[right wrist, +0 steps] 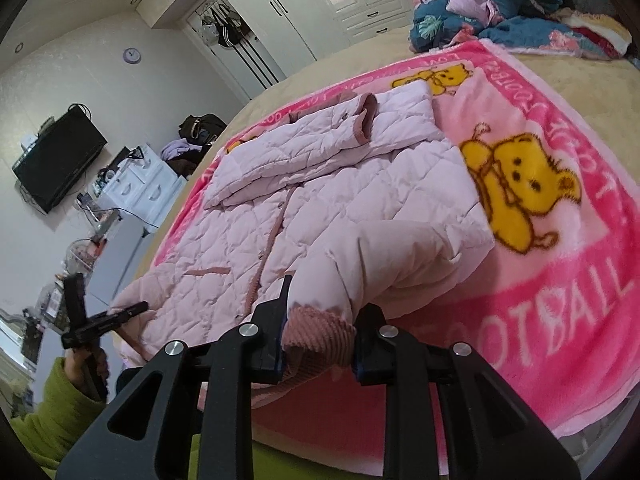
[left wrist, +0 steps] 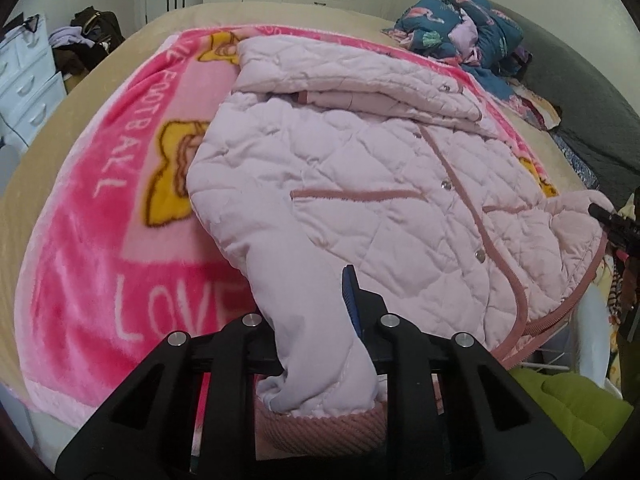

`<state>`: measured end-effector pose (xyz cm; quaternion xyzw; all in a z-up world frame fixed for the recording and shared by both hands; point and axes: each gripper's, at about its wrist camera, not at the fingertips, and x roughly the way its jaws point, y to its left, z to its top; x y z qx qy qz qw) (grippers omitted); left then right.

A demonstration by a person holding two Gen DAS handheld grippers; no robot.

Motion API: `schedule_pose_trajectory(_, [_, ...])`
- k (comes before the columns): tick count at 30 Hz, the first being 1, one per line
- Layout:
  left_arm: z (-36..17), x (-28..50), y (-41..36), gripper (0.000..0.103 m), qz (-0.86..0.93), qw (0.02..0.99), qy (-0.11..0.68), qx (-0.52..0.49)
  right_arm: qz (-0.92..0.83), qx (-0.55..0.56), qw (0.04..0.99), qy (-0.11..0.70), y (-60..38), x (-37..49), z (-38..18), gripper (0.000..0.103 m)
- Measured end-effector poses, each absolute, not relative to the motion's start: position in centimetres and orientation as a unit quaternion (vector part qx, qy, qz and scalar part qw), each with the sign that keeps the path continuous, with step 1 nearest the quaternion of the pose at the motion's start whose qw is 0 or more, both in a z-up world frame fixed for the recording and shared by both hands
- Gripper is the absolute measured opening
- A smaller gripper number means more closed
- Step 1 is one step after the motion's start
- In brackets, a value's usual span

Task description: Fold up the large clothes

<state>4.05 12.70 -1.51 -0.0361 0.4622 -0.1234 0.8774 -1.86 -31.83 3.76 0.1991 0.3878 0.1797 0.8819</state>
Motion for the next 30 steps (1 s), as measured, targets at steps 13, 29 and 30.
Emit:
schedule_pose_trajectory(13, [1.7,5.7,12.6,0.014,-0.121,0.894,0.428,-0.040,0.161,0.214,0.894,0.358,-33.6,-0.4,5.0,0.022])
schedule_pose_trajectory(29, [3.3,8.4,13.3,0.014,-0.106,0.901,0.417,-0.054,0.159,0.237,0.899,0.332,-34.4,2.8,4.8,0.022])
schedule_pose_trajectory(30, [3.3,8.5,13.4,0.014,-0.105,0.901,0.417,-0.054,0.158,0.238,0.899,0.331,-34.4,2.9,4.8,0.022])
